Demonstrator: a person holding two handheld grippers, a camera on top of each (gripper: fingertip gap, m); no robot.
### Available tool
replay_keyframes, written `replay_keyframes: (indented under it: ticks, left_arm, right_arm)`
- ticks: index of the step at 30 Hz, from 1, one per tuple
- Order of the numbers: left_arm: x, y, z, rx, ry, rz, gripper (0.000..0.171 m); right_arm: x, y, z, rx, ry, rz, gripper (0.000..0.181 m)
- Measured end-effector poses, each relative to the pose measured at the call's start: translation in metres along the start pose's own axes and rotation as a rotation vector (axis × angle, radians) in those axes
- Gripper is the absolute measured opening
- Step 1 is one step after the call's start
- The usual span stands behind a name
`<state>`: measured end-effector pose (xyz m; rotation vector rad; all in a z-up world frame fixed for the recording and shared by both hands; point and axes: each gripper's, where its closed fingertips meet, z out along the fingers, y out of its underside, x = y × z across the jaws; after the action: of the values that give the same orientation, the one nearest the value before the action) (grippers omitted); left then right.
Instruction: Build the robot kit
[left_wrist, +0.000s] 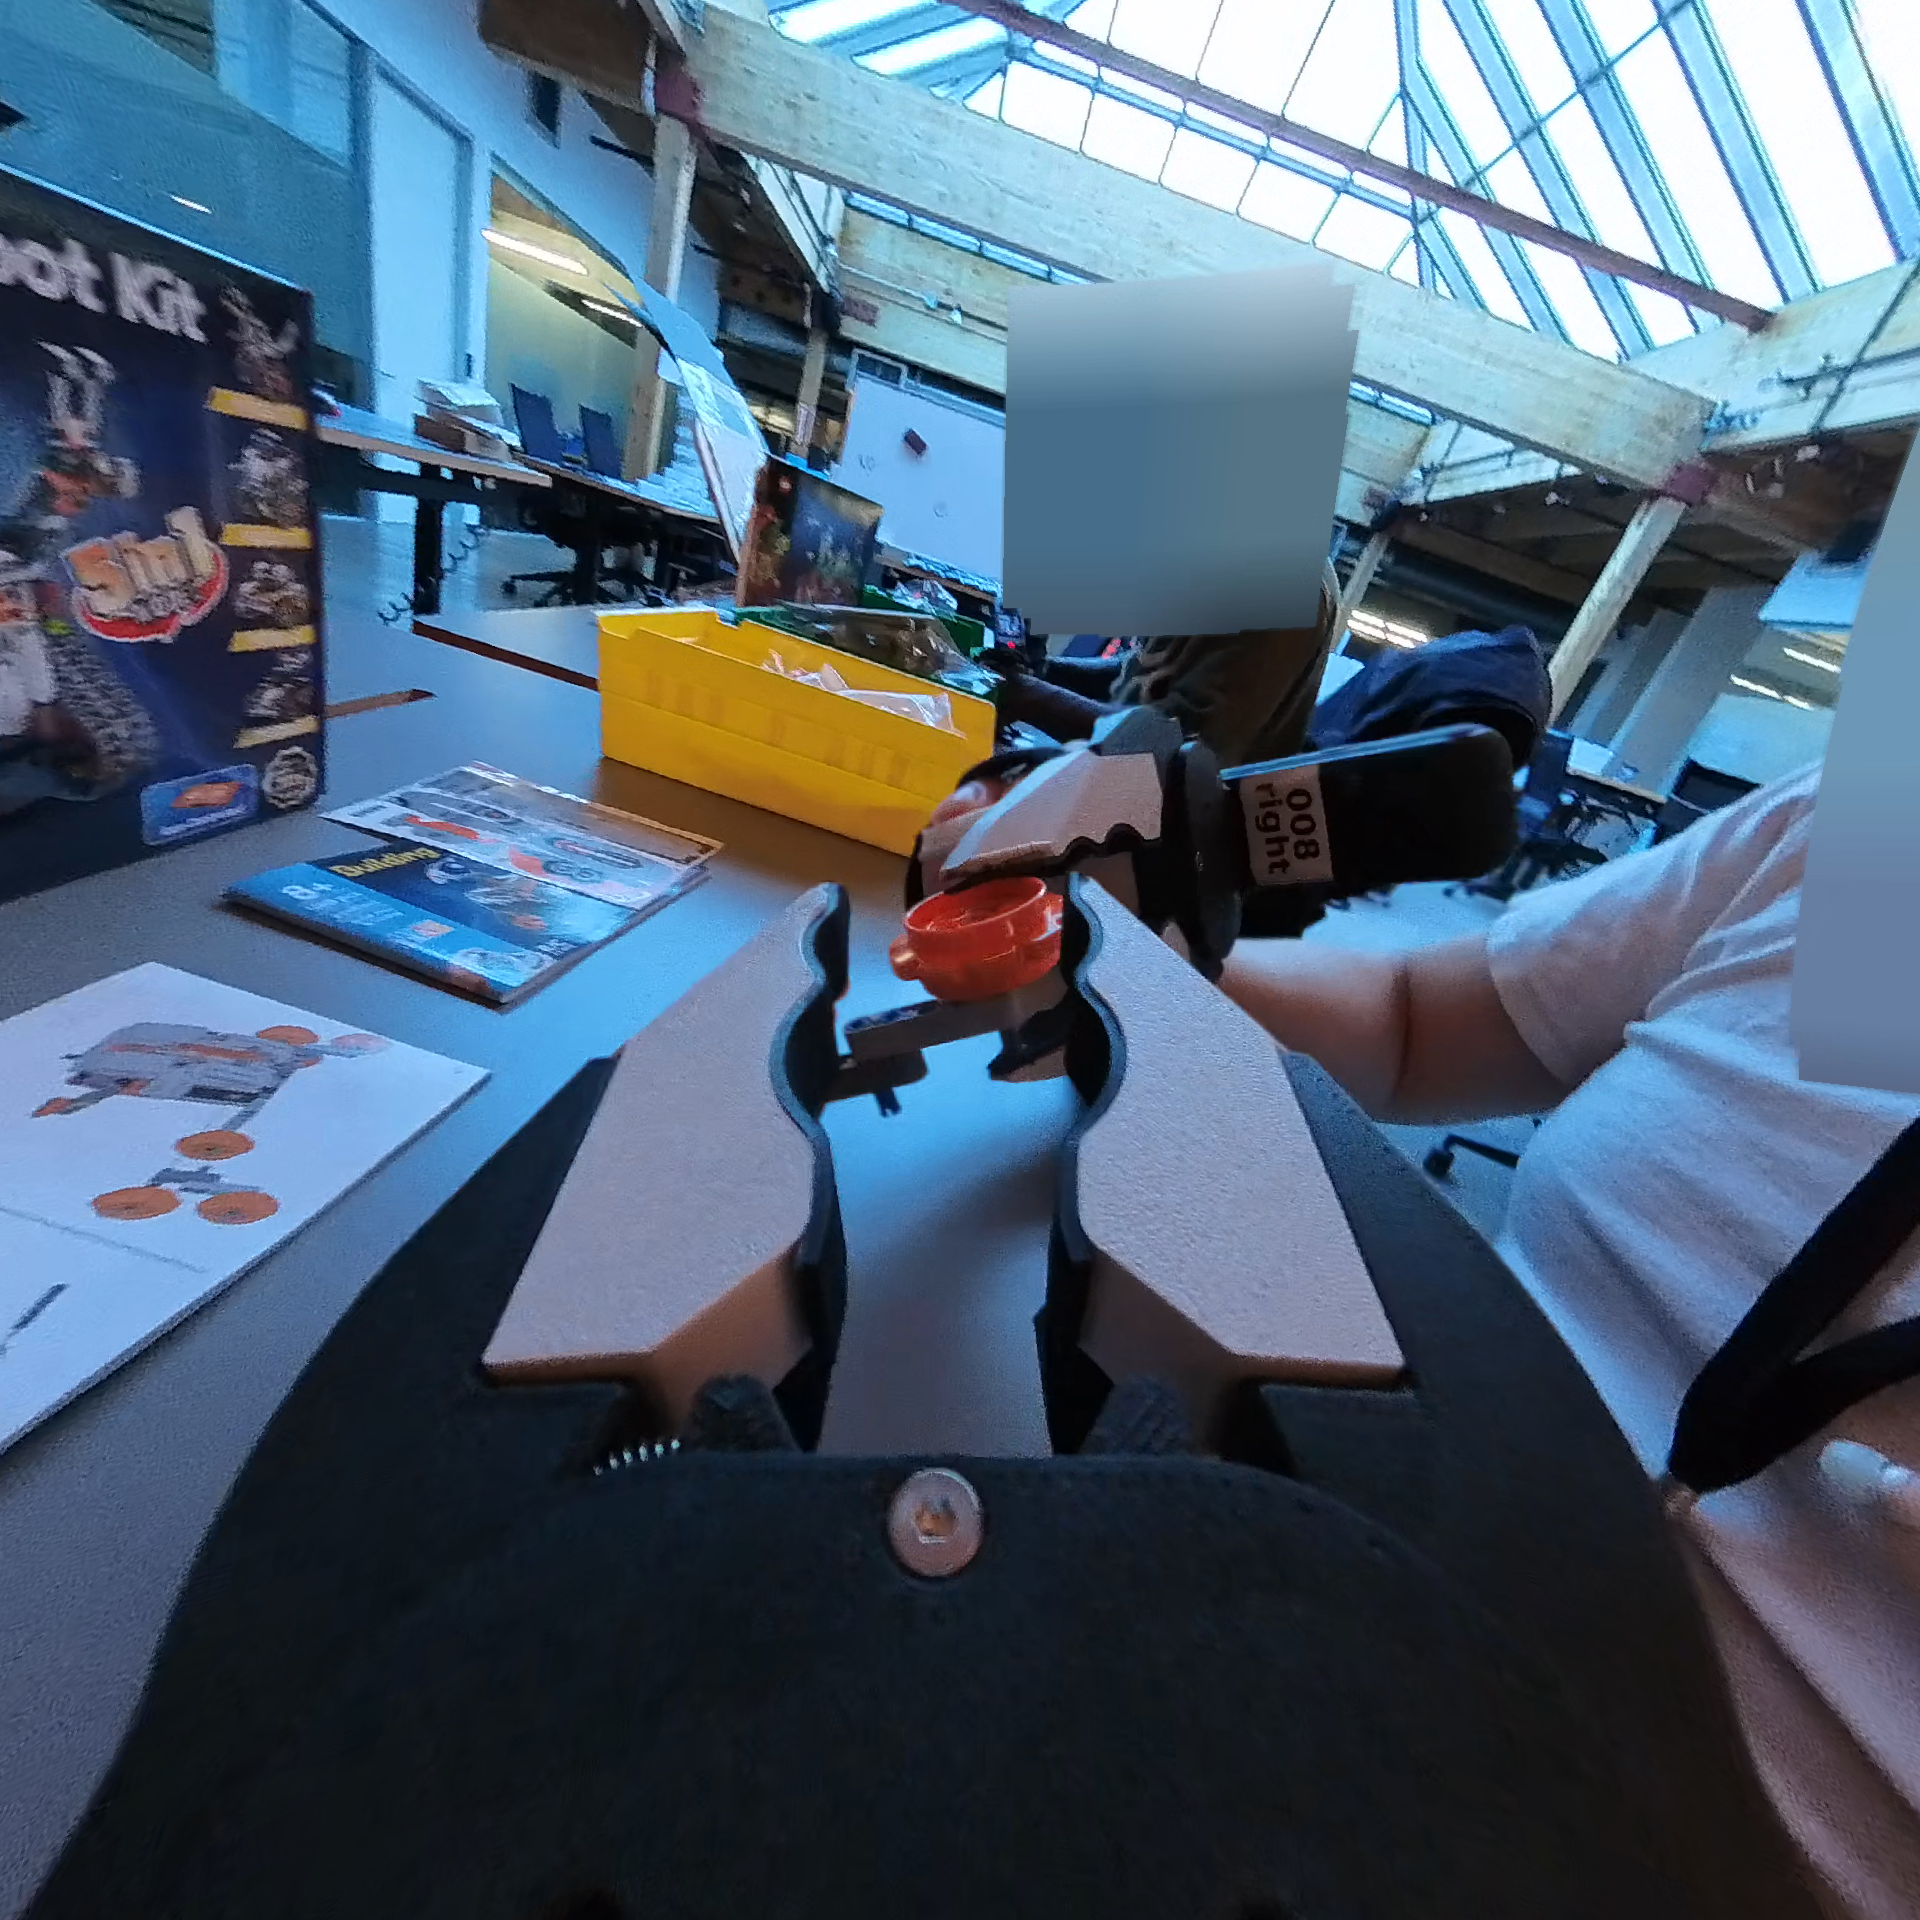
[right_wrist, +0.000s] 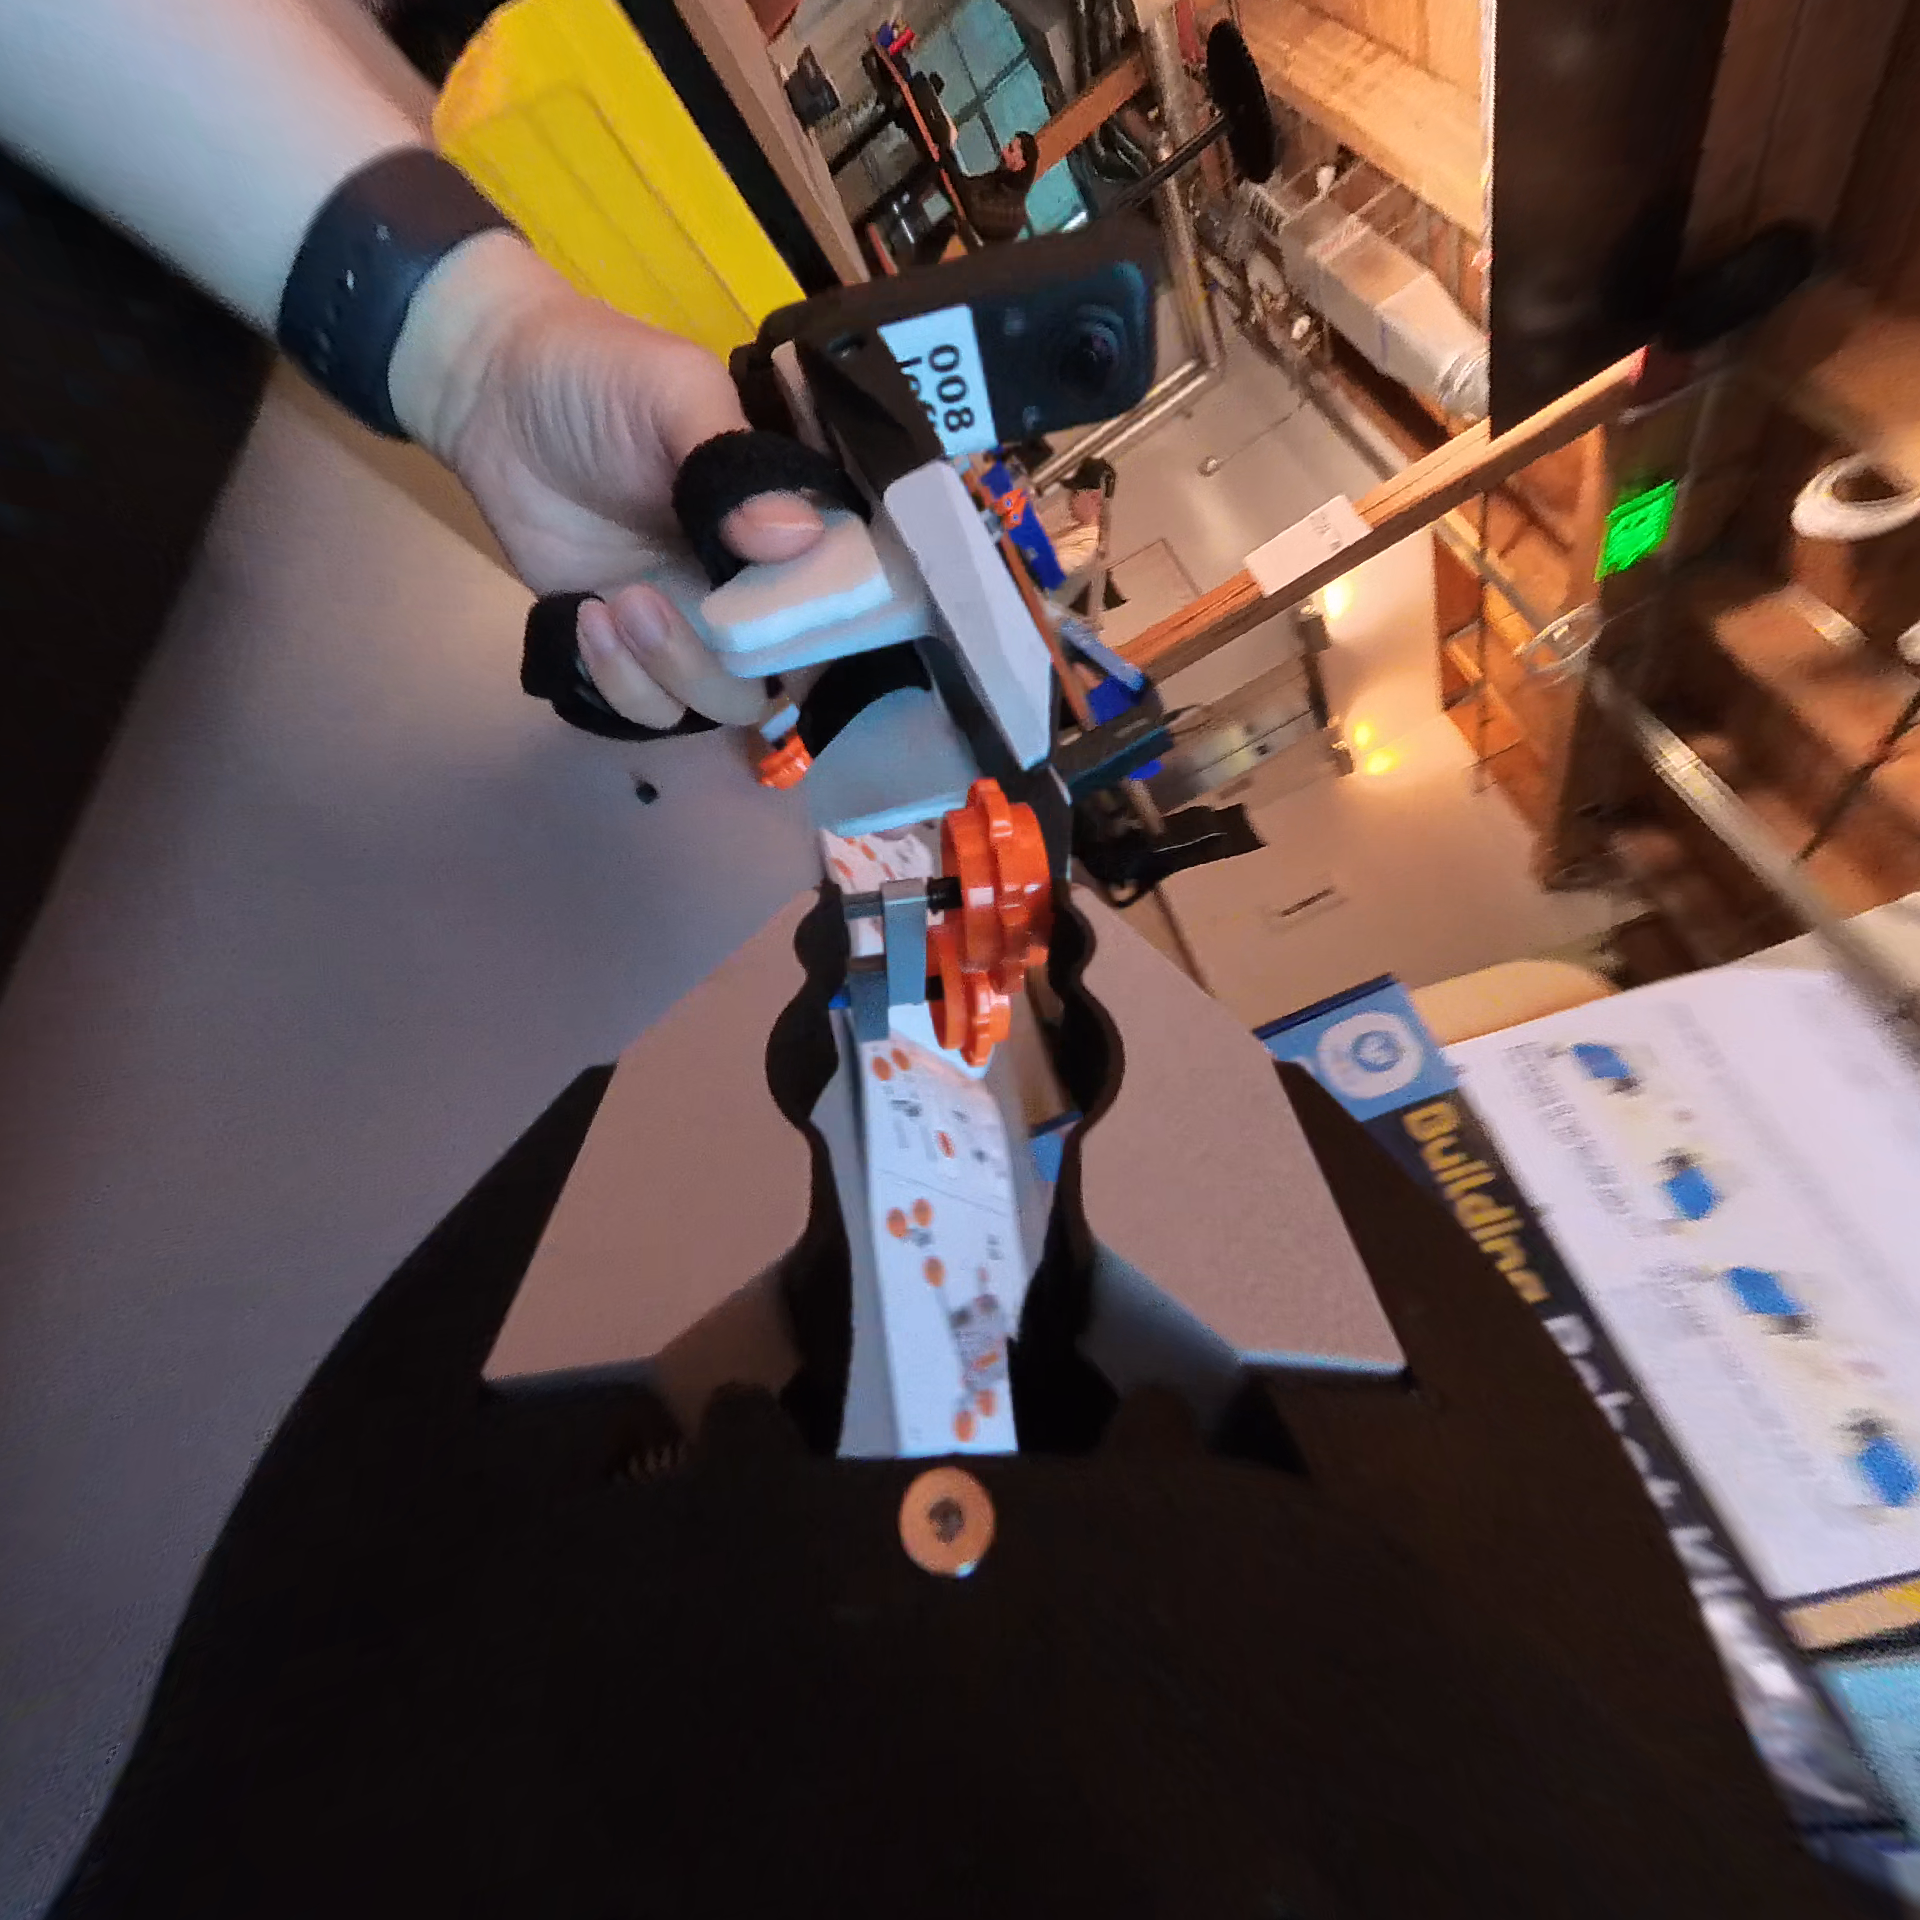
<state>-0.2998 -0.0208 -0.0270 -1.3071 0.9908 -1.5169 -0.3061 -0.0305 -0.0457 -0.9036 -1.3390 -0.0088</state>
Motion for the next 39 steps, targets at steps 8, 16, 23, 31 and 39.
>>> replay_keyframes:
  ticks: [8, 16, 23, 31, 39]
  left_arm:
    - [-0.009, 0.005, -0.001, -0.04, -0.032, -0.084, 0.041]
    - [-0.019, 0.012, -0.003, -0.069, -0.045, -0.143, 0.038]
    - [-0.014, 0.024, 0.001, -0.186, -0.145, 0.211, 0.038]
    - [-0.011, 0.026, 0.002, -0.189, -0.117, 0.15, 0.015]
    - [-0.025, 0.027, 0.001, -0.169, -0.148, 0.031, 0.024]
  right_arm:
    - [0.01, 0.01, -0.005, 0.047, -0.07, 0.305, 0.039]
    - [0.002, 0.021, 0.0, 0.005, -0.114, 0.369, 0.039]
    - [0.007, 0.019, -0.006, 0.083, -0.169, 0.544, 0.039]
    - [0.01, 0.029, -0.004, 0.022, -0.102, 0.448, 0.039]
    - [0.004, 0.032, -0.001, -0.027, -0.068, 0.292, 0.039]
